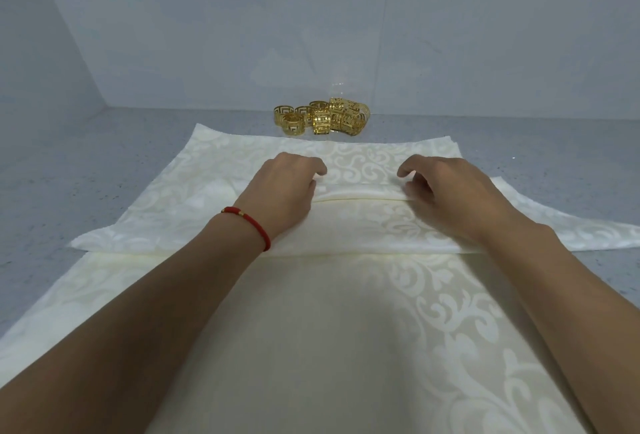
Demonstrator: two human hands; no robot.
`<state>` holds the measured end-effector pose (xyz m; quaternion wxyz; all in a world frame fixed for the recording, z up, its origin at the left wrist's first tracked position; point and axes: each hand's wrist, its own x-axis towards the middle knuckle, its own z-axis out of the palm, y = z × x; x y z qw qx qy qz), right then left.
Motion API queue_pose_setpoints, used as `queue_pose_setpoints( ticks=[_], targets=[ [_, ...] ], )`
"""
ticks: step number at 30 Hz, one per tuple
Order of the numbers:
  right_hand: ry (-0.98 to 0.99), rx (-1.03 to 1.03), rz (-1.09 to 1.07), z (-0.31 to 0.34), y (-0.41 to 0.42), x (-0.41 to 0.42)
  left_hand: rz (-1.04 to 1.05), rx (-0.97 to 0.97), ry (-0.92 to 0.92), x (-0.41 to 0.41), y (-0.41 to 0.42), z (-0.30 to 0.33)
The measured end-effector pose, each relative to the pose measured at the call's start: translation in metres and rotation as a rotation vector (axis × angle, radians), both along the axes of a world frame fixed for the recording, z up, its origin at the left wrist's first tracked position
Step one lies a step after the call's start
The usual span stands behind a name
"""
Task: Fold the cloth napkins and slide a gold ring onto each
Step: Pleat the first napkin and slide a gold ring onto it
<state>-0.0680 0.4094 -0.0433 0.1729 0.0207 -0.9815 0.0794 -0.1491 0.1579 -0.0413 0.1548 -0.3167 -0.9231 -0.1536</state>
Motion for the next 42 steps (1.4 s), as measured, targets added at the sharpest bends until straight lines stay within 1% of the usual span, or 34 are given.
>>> queue_pose_setpoints(
  ticks=[3, 6, 8, 11, 14, 16, 17, 18, 20, 21, 23, 24, 25, 26, 28, 30, 33, 34, 36, 38, 40, 41, 42],
  targets=[
    [-0.055, 0.017, 0.002, -0.001, 0.004, -0.002, 0.008, -0.051, -0.058, -0.003, -0.002, -0.004],
    [-0.042, 0.017, 0.026, 0.001, 0.006, 0.001, 0.009, -0.010, -0.067, -0.002, -0.004, -0.002],
    [-0.036, 0.031, 0.031, 0.004, 0.004, 0.004, 0.015, -0.012, 0.003, -0.001, -0.004, -0.003],
    [0.044, 0.075, 0.006, 0.006, 0.001, 0.004, -0.018, -0.093, 0.219, -0.001, -0.003, -0.004],
    [0.012, 0.109, 0.008, 0.005, 0.000, 0.002, -0.076, -0.149, 0.342, -0.007, -0.002, -0.004],
    [-0.063, 0.085, 0.005, 0.009, 0.002, 0.003, -0.096, -0.204, 0.321, -0.005, -0.002, -0.001],
    [-0.115, 0.058, 0.012, 0.011, 0.003, 0.006, -0.111, -0.221, 0.270, -0.002, -0.003, 0.000],
    [-0.166, 0.022, 0.023, 0.013, 0.004, 0.010, -0.129, -0.213, 0.175, 0.000, -0.005, 0.002],
    [-0.216, -0.080, 0.046, 0.015, 0.005, 0.018, -0.129, -0.111, -0.055, 0.002, -0.010, 0.007],
    [-0.203, -0.138, 0.058, 0.015, 0.006, 0.021, -0.140, -0.019, -0.136, 0.001, -0.013, 0.008],
    [-0.105, -0.192, 0.078, 0.012, 0.008, 0.022, -0.143, 0.155, -0.212, -0.004, -0.018, 0.005],
    [-0.073, -0.193, 0.074, 0.010, 0.009, 0.021, -0.141, 0.195, -0.242, -0.007, -0.019, 0.002],
    [-0.074, -0.185, 0.066, 0.008, 0.010, 0.019, -0.144, 0.183, -0.264, -0.009, -0.020, 0.001],
    [-0.095, -0.158, 0.054, 0.006, 0.010, 0.018, -0.150, 0.136, -0.265, -0.010, -0.019, -0.002],
    [-0.113, -0.093, 0.033, 0.005, 0.011, 0.015, -0.147, 0.025, -0.211, -0.013, -0.017, -0.003],
    [-0.063, -0.054, 0.015, 0.005, 0.008, 0.016, -0.131, -0.051, -0.081, -0.011, -0.014, -0.001],
    [0.086, 0.024, 0.001, 0.005, 0.005, 0.013, -0.130, -0.115, 0.160, -0.010, -0.012, 0.000],
    [0.104, 0.055, -0.004, 0.004, 0.004, 0.011, -0.144, -0.130, 0.215, -0.010, -0.012, 0.001],
    [0.077, 0.101, 0.010, 0.002, 0.004, 0.007, -0.174, -0.155, 0.290, -0.009, -0.011, 0.004],
    [-0.002, 0.069, 0.038, 0.006, 0.007, 0.009, -0.210, -0.212, 0.266, -0.004, -0.010, 0.009],
    [-0.134, -0.053, 0.057, 0.014, 0.010, 0.019, -0.219, -0.277, 0.140, 0.001, -0.011, 0.014],
    [-0.175, -0.119, 0.071, 0.017, 0.011, 0.023, -0.206, -0.285, 0.067, 0.003, -0.013, 0.015],
    [-0.171, -0.170, 0.082, 0.017, 0.013, 0.026, -0.188, -0.267, 0.005, 0.004, -0.014, 0.016]
  ],
)
